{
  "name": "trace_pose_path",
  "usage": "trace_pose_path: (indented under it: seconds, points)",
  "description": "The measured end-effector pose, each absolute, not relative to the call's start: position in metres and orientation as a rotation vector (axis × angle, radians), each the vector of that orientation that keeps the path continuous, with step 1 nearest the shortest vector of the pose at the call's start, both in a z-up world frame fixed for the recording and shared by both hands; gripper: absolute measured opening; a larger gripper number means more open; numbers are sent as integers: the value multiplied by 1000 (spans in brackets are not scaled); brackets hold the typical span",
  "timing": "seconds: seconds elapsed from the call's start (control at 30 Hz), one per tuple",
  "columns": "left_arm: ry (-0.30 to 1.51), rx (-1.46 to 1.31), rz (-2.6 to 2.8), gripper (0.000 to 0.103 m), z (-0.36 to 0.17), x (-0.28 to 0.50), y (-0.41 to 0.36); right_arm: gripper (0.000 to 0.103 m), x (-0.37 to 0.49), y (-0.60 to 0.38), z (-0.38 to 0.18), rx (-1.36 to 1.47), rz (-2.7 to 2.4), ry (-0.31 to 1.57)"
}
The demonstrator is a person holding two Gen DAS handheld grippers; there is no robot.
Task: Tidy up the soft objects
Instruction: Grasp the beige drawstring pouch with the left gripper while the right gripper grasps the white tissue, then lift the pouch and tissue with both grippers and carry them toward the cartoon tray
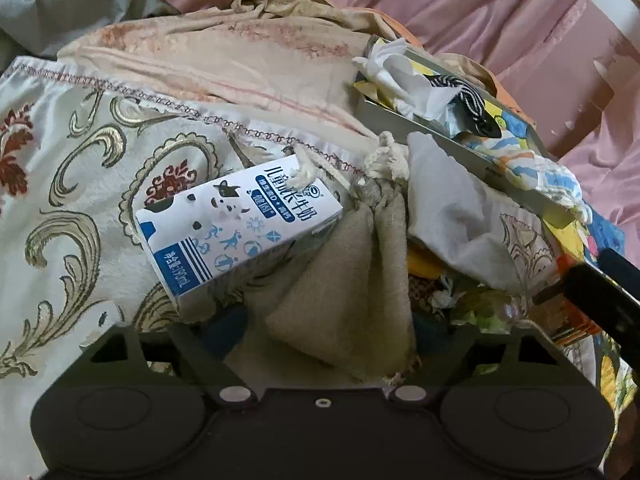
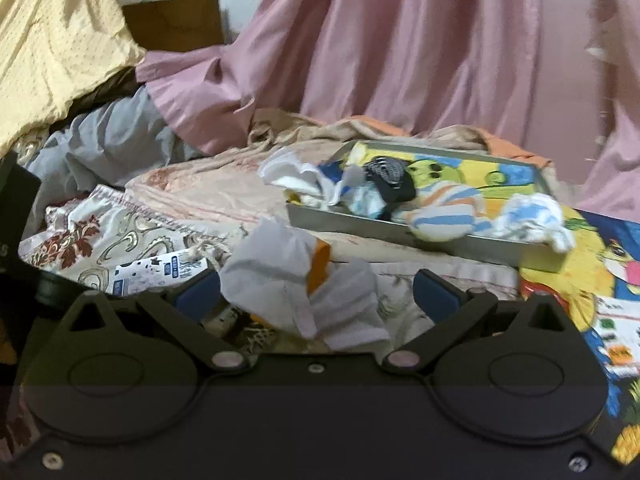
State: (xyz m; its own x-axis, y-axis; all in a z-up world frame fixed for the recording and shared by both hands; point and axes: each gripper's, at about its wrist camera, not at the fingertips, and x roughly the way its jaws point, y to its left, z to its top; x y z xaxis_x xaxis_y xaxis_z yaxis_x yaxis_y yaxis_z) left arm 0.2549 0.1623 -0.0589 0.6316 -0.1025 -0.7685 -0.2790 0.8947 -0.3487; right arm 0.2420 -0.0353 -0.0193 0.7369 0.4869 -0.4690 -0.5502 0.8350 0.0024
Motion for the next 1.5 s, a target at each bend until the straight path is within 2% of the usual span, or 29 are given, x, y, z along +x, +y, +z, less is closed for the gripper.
trace_pose_path:
  seconds: [0.1, 0.4, 0.67, 0.87, 0.97, 1.23, 1.37, 1.5]
  points:
    - [880, -490, 99, 75, -59, 253, 166, 82, 255, -18, -23, -162, 604, 515]
    - [871, -478, 109, 56, -58, 252, 169, 59, 272, 15, -39, -258, 644, 640]
    - [874, -477, 108, 44, -59, 253, 170, 58, 283, 52, -47, -405, 650, 664]
    - [867, -489, 112, 37, -60, 253, 171, 48, 292, 73, -52, -431, 643, 639]
    - [864, -486, 97, 31, -59, 254, 170, 38, 296, 78, -52, -437, 645, 638]
    - [863, -483, 88, 28, -59, 254, 170, 8, 303, 86, -60, -479, 653, 646]
    - [864, -484, 86, 25, -59, 254, 170, 1, 294, 88, -61, -513, 648, 602]
    - [858, -475, 77, 21, -55, 254, 168, 0, 279, 83, -58, -520, 607, 500]
